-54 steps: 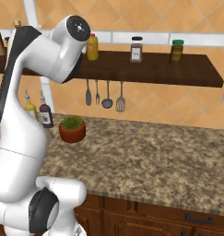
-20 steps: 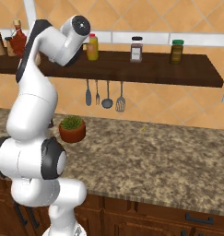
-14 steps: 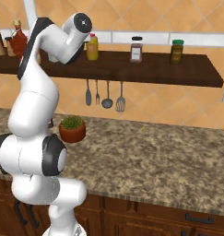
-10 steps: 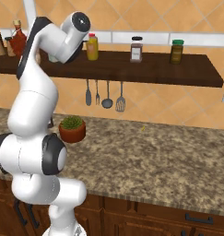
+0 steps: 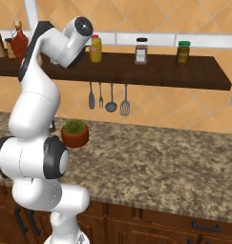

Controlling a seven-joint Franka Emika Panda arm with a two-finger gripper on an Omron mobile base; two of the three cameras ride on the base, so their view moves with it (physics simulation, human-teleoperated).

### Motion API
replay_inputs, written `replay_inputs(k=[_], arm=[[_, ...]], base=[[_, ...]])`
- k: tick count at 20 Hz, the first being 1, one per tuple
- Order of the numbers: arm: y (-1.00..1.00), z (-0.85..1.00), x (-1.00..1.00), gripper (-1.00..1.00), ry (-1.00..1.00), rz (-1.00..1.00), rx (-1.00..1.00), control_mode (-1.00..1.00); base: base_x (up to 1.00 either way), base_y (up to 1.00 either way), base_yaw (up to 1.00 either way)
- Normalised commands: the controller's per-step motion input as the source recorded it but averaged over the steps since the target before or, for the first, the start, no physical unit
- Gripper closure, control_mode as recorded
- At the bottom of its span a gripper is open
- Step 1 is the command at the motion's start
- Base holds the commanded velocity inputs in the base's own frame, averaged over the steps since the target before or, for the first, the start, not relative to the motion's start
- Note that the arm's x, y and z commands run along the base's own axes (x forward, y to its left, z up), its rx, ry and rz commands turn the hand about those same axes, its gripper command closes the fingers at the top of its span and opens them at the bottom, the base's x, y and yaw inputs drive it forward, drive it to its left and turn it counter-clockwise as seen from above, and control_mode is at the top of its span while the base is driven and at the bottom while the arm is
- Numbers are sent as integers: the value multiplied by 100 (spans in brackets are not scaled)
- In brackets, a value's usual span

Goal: Put the shaker and condiment bottle from the counter next to their counterparts in the cabinet.

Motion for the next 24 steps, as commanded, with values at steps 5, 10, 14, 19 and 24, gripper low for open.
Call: replay_inputs(k=[5,10,14,19,24], arm=[[10,-12,4,100,0,0,0,-100],[19,-3,4,-100,0,0,0,-100],[7,-1,0,-100,0,0,0,-100],[1,-1,0,-100,-1,0,0,-100],[0,6,-4,-100,-1,0,0,-100]], base=[[0,0,0],[0,0,0],[0,0,0],[0,0,0],[0,0,0]])
